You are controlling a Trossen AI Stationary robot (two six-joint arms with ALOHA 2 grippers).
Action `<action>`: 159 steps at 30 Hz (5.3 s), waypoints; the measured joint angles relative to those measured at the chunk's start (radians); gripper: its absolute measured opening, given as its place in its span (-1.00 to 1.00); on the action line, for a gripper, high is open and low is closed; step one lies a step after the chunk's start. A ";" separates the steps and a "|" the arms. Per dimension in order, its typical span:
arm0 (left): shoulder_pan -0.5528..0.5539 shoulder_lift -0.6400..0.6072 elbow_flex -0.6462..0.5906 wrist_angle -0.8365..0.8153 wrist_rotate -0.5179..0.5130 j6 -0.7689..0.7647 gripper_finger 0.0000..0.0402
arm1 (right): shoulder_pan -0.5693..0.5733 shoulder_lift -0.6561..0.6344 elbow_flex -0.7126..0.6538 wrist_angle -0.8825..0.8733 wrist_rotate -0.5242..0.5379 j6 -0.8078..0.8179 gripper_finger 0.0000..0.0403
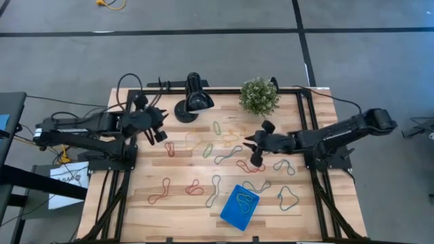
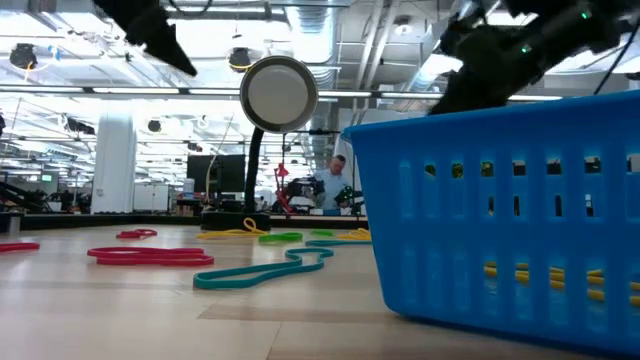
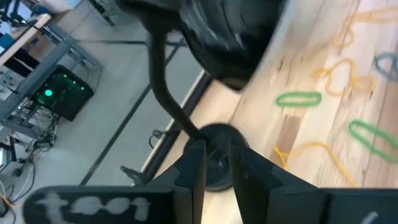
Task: Pick and place items into bin
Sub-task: Put the yellow rubber band into the blue bin
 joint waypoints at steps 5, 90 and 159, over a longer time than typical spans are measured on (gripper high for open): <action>0.000 0.003 -0.084 0.063 -0.003 0.008 -0.70 | -0.002 0.059 0.151 -0.463 0.026 0.369 -0.52; -0.001 0.005 -0.116 0.135 0.028 -0.029 -0.70 | 0.115 0.215 0.480 -0.518 -0.314 0.529 -1.00; -0.001 0.005 -0.115 0.132 0.111 -0.085 -0.70 | 0.355 0.441 0.676 -0.533 -0.310 0.662 -0.52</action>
